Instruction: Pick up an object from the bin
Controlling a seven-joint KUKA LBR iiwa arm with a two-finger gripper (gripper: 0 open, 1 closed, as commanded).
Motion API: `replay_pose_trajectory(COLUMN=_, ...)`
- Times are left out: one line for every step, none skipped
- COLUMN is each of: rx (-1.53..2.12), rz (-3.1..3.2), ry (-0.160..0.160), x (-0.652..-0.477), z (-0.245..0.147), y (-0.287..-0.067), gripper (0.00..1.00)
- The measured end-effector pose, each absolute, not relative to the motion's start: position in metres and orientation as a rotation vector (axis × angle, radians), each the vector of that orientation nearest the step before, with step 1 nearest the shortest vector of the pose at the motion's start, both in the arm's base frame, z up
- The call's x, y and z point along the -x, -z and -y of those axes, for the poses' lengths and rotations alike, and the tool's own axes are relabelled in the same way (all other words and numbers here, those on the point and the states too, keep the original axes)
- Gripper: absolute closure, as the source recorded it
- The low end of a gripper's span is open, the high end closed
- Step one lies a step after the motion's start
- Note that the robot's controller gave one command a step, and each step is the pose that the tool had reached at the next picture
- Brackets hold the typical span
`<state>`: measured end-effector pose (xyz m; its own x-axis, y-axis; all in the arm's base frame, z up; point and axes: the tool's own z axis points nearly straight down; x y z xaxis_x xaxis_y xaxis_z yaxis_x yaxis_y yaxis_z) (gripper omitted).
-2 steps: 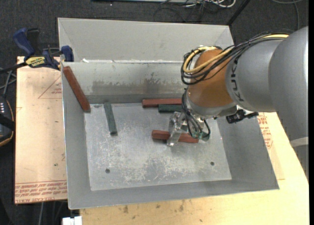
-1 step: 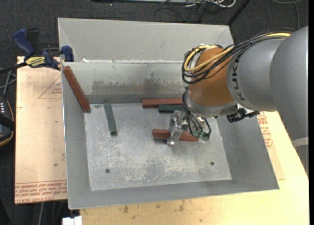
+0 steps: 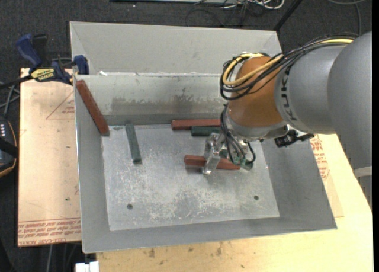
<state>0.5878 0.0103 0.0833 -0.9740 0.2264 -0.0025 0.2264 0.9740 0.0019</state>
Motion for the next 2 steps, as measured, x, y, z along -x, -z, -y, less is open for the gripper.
replay_pose_trajectory(rx=-0.358, rz=-3.118, ry=-0.003, x=-0.5879, z=-0.0104, y=-0.0853, gripper=1.0)
replay_pose_trajectory(rx=-0.358, rz=-3.122, ry=-0.002, x=-0.5871, z=-0.0105, y=-0.0879, gripper=1.0)
